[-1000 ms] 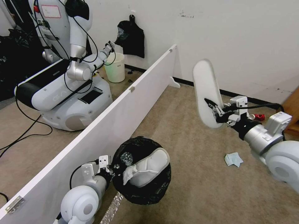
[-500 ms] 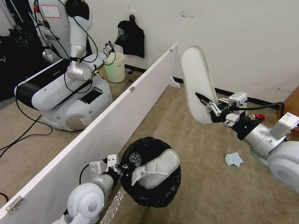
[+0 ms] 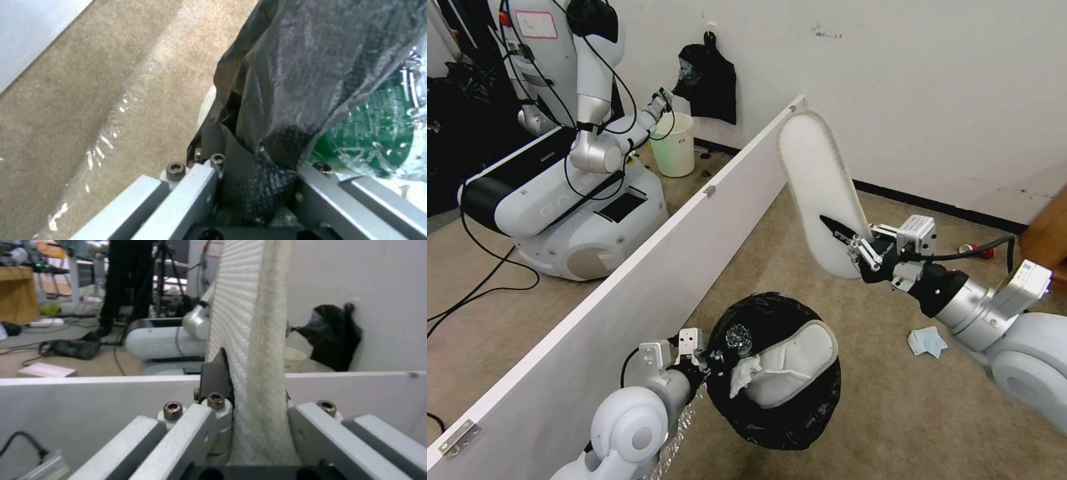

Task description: Pick up the trash bin, then pick up the garbage from the floor and place it into the trash bin.

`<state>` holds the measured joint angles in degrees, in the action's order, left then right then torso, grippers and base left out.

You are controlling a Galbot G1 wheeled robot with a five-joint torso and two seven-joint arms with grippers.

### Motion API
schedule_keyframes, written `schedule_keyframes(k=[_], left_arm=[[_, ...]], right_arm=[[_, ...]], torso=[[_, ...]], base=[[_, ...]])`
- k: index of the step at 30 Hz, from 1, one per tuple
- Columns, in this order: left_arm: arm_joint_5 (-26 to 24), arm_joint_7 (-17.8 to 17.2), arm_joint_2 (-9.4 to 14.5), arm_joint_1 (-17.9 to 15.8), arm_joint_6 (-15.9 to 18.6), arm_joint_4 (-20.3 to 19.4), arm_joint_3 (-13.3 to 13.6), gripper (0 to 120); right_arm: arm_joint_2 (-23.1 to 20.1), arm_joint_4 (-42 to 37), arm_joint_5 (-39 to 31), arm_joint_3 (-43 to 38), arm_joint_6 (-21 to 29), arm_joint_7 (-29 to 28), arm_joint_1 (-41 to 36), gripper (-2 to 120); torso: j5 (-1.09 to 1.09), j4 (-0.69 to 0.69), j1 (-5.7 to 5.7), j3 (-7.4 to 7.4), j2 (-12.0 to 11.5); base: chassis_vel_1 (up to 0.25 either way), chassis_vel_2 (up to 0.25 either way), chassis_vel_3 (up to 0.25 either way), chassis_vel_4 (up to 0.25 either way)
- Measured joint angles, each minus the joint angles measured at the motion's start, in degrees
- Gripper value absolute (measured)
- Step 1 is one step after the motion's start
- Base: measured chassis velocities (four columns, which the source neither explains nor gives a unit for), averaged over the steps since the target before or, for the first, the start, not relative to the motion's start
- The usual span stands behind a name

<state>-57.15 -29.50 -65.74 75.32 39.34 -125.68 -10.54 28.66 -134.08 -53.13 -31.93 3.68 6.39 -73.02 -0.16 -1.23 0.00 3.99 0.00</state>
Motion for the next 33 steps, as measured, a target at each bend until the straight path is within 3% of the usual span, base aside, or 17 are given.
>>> schedule_keyframes(k=[13,33], left_arm=[[-0.89,-0.21,-0.85,-2.36,0.5,-0.05,1.29,0],[0.1,-0.56,-4.15,-1.84,1.51,-0.2,1.3,0]], right_arm=[[0.55,0.27,4.72,4.83,-2.24,4.49,-0.19,2],[2.52,0.73,9.91,12.64,-2.73,5.76,0.27,2]], torso=[[-0.01,0.0,0.0,0.0,0.0],[0.0,0.0,0.0,0.0,0.0]], base=[[0.0,0.0,0.0,0.0],[0.0,0.0,0.0,0.0]])
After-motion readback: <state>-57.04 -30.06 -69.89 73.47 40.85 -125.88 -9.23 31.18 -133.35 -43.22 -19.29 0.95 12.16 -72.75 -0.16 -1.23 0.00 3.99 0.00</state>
